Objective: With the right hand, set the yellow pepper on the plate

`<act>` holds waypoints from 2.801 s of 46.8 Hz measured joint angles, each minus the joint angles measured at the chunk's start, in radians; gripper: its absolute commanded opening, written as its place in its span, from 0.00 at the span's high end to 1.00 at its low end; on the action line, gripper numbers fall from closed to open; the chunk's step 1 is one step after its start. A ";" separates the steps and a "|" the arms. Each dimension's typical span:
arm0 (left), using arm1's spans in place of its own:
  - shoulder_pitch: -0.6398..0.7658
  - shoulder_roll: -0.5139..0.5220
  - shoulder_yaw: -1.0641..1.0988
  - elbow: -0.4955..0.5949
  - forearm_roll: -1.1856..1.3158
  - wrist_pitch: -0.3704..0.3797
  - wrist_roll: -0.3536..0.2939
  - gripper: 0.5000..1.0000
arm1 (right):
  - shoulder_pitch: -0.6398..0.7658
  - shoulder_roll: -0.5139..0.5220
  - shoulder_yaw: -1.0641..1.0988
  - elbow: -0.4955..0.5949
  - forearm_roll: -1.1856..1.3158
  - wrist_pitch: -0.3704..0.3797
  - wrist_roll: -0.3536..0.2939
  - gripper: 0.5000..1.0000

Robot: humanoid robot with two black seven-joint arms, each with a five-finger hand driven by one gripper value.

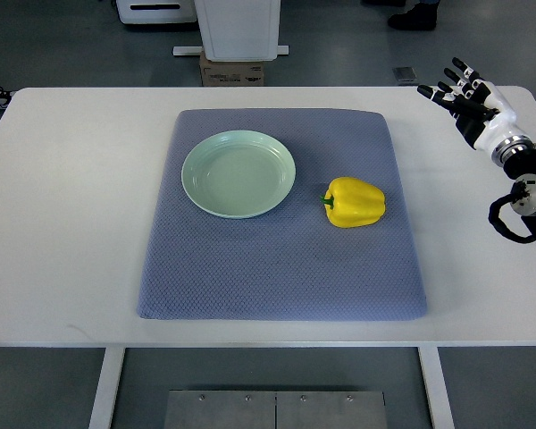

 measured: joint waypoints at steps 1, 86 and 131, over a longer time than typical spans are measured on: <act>0.000 0.000 0.000 0.000 0.000 0.000 0.000 0.00 | 0.000 0.000 0.000 0.000 0.000 0.000 0.000 0.00; 0.000 0.000 0.000 0.000 0.000 0.000 0.000 0.00 | 0.235 -0.273 -0.458 0.484 -0.470 0.092 0.064 0.08; 0.000 0.000 0.000 0.000 0.000 0.000 0.000 0.00 | 0.391 -0.207 -0.819 0.488 -0.563 0.077 0.063 0.13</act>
